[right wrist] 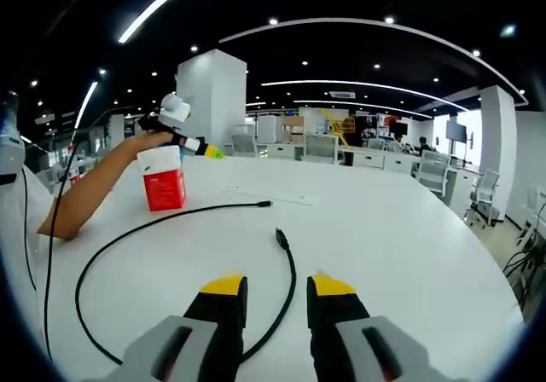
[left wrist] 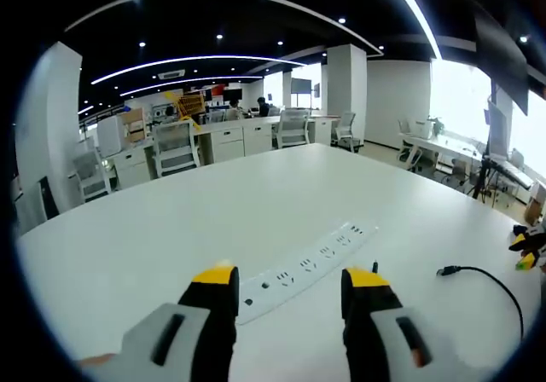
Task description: Find the data cable on the table. Grasp the USB connector end of the cable and insert it into the USB port on the table
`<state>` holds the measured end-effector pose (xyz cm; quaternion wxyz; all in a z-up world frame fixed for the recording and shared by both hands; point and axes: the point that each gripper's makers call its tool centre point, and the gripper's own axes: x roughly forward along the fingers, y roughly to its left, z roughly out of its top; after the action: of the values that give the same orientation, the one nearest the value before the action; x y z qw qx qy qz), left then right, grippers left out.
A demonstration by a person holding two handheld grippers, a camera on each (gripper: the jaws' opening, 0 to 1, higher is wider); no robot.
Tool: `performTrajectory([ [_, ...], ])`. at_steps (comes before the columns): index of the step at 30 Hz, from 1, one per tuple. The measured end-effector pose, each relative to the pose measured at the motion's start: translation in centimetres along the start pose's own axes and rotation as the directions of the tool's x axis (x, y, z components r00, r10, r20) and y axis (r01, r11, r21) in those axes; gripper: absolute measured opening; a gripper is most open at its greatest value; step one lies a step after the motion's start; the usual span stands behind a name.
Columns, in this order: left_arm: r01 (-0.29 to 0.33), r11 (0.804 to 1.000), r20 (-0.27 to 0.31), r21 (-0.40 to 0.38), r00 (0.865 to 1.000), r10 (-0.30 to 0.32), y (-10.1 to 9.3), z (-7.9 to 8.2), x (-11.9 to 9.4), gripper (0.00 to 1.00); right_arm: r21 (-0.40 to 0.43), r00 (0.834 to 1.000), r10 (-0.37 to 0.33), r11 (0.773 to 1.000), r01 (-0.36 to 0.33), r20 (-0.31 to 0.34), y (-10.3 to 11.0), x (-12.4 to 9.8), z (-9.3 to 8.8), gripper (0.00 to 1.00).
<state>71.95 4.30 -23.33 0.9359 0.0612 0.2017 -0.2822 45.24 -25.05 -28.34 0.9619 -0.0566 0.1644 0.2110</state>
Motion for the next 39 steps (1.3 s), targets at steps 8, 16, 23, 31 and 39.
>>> performTrajectory([
  [8, 0.000, 1.000, 0.002, 0.000, 1.000, 0.000, -0.09, 0.00, -0.08, 0.48, -0.015, 1.000, 0.004, 1.000, -0.004, -0.009, 0.07, 0.15, -0.07, 0.31],
  [16, 0.001, 1.000, 0.003, 0.000, 1.000, -0.001, -0.14, 0.00, -0.12, 0.48, -0.020, 1.000, 0.006, 1.000, -0.007, -0.018, 0.18, 0.30, -0.23, 0.31],
  [23, 0.000, 1.000, 0.003, -0.002, 1.000, 0.000, -0.15, -0.04, -0.18, 0.48, -0.023, 1.000, 0.009, 1.000, -0.010, -0.025, 0.08, 0.54, -0.16, 0.31],
  [31, 0.005, 1.000, 0.007, -0.003, 1.000, -0.005, -0.14, 0.05, -0.17, 0.49, -0.029, 0.999, 0.021, 0.999, -0.023, -0.044, -0.04, 0.72, -0.25, 0.33],
  [39, 0.019, 1.000, -0.013, 0.004, 1.000, -0.019, -0.37, -0.25, -0.12, 0.49, -0.030, 0.998, 0.025, 0.999, -0.026, -0.052, -0.41, 0.63, -0.16, 0.34],
])
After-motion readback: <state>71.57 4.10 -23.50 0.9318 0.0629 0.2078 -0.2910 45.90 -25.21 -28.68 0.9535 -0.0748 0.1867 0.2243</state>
